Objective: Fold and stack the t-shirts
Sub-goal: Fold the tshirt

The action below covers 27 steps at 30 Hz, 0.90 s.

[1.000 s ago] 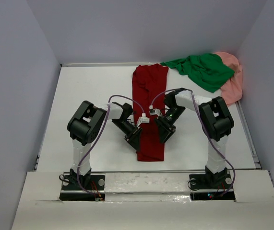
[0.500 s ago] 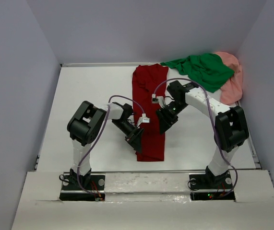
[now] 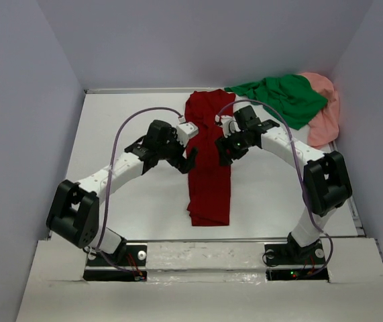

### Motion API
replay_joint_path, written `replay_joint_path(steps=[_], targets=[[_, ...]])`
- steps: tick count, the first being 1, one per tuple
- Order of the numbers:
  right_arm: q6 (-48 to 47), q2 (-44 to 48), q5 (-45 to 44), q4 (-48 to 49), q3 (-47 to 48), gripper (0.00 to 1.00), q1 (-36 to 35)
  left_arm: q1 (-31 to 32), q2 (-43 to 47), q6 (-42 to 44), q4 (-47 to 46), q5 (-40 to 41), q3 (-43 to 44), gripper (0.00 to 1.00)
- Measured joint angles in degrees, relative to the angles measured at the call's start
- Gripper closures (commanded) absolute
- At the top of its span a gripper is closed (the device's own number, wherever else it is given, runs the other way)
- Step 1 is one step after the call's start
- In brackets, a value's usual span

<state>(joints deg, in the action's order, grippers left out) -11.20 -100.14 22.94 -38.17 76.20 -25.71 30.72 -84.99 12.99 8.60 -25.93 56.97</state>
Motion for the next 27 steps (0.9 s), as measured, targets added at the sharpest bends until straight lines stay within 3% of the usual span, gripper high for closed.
replay_joint_path(steps=[5,6,8,9,10,13,14,17,22,25,27], targets=[[3.08,-2.75,-5.77,5.03,3.98,0.27,0.00,-1.73,3.48,-4.20,-9.42,14.27,-1.36,0.01],[3.52,-3.54,-6.21,5.75,4.90,0.32,0.02,-2.03,3.45,-4.96,-10.21,16.28,-1.40,0.01],[4.46,-4.35,-6.47,6.56,5.97,0.51,0.02,-2.82,3.52,-6.43,-11.39,17.94,-2.03,0.01],[4.94,-4.39,-6.47,6.67,6.05,0.67,0.02,-3.41,3.65,-6.99,-11.85,18.29,-2.58,0.01],[5.14,-4.46,-6.34,6.78,6.14,1.00,0.00,-4.15,3.85,-7.67,-12.37,18.75,-3.43,0.02],[7.30,-4.79,-5.49,6.67,6.51,1.00,0.02,-6.80,4.35,-9.31,-12.31,19.43,-5.14,0.21],[7.78,-5.16,-5.35,6.67,6.84,1.00,0.00,-8.48,4.33,-10.05,-12.33,19.65,-5.31,0.45],[8.48,-6.99,-4.74,6.71,8.37,1.00,0.00,-12.02,4.20,-11.34,-13.16,20.28,-5.42,0.77],[8.44,-11.87,-4.50,6.62,13.49,1.00,0.00,-13.07,1.97,-12.59,-14.29,20.55,-5.44,0.72],[8.20,-15.30,-5.38,6.58,18.01,1.00,0.00,-13.03,1.22,-13.35,-14.25,20.06,-5.57,0.62],[8.04,-18.40,-6.71,7.13,21.99,1.00,0.00,-12.81,1.38,-13.53,-14.51,19.91,-5.62,0.47]])
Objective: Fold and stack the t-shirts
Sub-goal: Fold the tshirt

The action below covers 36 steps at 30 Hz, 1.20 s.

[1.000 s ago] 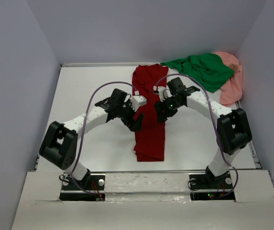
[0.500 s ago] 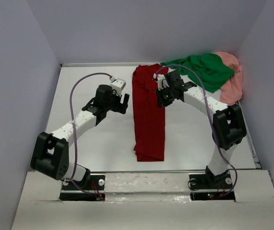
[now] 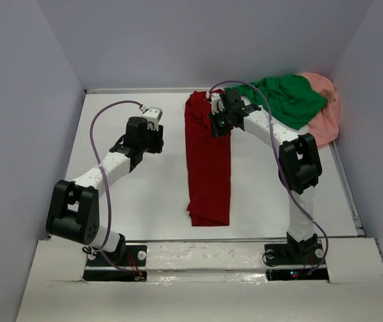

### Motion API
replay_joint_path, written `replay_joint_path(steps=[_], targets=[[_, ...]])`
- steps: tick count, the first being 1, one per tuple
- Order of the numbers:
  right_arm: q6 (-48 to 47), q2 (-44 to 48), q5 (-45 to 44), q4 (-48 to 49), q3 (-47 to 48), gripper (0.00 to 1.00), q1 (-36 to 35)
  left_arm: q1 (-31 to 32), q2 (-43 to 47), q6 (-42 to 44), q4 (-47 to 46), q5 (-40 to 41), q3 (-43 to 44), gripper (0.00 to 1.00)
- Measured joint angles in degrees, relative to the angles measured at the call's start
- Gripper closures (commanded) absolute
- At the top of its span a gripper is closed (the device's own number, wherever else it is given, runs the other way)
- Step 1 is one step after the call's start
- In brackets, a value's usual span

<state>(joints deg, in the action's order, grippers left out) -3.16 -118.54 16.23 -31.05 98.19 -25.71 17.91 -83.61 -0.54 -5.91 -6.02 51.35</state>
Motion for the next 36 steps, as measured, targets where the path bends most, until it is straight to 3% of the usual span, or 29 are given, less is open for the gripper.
replay_joint_path(steps=[3,8,12,20,26,36], targets=[[0.00,-4.63,-1.70,0.57,5.64,1.00,0.02,0.00,1.11,-0.15,-0.72,-0.22,-0.76,0.41],[1.99,-12.52,-1.33,-1.95,14.78,1.00,0.02,0.00,3.89,-0.15,-0.96,-0.81,-1.42,0.41],[4.04,-13.60,0.66,-6.34,15.32,1.00,0.02,0.00,4.76,-0.15,-1.90,-1.60,-1.51,0.42],[4.94,-4.70,1.68,-10.36,3.39,1.00,0.02,0.00,4.57,-0.15,-2.01,-2.99,-1.86,0.42],[5.11,1.53,2.80,-10.45,-0.44,1.00,0.02,0.00,3.67,-0.15,-1.99,-3.69,-1.86,0.42],[5.60,0.70,5.35,-9.81,-5.38,1.00,0.02,0.00,3.32,0.55,-2.01,-4.22,-1.86,0.42]])
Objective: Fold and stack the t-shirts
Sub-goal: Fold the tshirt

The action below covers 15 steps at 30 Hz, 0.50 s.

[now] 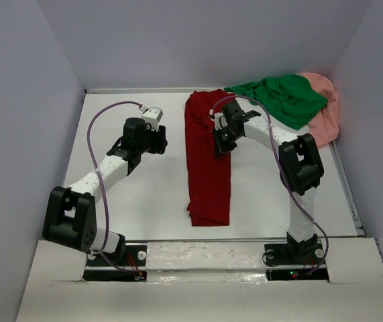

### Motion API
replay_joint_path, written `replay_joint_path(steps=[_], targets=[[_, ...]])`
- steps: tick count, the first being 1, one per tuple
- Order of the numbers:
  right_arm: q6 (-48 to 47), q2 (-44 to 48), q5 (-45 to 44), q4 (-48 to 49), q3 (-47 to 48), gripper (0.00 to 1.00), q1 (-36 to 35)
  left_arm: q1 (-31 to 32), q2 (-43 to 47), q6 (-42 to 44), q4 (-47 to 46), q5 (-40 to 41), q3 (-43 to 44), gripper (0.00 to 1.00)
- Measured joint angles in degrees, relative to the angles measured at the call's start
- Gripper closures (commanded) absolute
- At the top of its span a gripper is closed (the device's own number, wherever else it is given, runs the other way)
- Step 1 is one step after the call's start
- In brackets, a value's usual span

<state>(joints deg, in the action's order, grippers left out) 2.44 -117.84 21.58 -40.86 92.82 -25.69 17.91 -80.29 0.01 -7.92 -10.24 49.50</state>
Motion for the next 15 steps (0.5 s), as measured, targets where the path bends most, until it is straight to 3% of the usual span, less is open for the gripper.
replay_joint_path(steps=[15], targets=[[1.03,-8.28,0.48,2.71,4.07,1.00,0.09,0.00,0.00,0.42,0.00,-1.22,0.00,0.42]])
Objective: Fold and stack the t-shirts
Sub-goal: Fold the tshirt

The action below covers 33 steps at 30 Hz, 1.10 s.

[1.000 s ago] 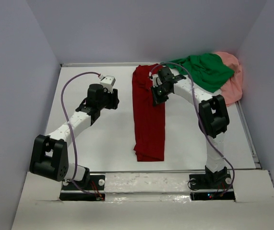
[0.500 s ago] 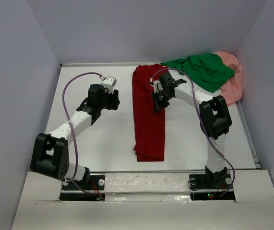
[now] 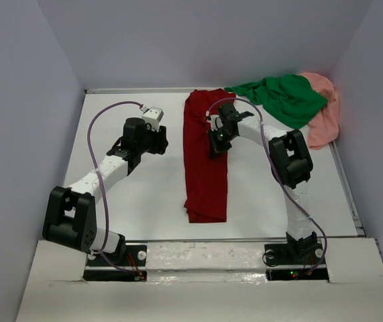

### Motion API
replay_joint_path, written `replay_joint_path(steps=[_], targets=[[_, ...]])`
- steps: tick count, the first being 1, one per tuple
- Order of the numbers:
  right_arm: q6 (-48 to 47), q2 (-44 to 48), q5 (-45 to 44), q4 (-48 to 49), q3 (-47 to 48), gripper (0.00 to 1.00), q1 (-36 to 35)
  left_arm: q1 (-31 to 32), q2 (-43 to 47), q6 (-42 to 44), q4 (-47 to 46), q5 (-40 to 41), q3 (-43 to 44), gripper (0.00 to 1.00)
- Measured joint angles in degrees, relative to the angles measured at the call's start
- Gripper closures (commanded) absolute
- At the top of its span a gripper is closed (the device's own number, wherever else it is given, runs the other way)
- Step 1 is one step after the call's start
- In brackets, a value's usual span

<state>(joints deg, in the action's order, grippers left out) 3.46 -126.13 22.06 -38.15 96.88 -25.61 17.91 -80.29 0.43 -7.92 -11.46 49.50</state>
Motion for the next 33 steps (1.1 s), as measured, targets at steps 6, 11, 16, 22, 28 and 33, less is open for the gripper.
replay_joint_path(steps=[6,11,16,22,28,33], targets=[[1.03,-4.61,-1.05,0.50,7.67,1.00,0.00,0.00,0.22,0.20,0.00,-0.13,0.00,0.42],[1.92,-9.68,-3.96,1.51,16.28,1.00,0.00,0.00,0.33,0.20,0.00,-0.15,0.00,0.42],[2.34,-11.28,-5.97,2.38,18.88,1.00,0.00,0.00,0.35,0.22,0.00,-0.44,0.00,0.42],[2.29,-11.30,-6.40,2.62,18.91,0.42,-0.02,0.00,0.35,0.35,0.02,-1.77,0.00,0.39],[1.36,-5.60,-5.92,3.52,13.25,0.22,-0.31,0.00,0.35,0.81,1.62,-5.42,0.04,0.31],[0.13,3.30,-6.54,2.16,5.25,0.21,-0.13,0.15,0.63,1.64,4.44,-9.25,0.04,0.30]])
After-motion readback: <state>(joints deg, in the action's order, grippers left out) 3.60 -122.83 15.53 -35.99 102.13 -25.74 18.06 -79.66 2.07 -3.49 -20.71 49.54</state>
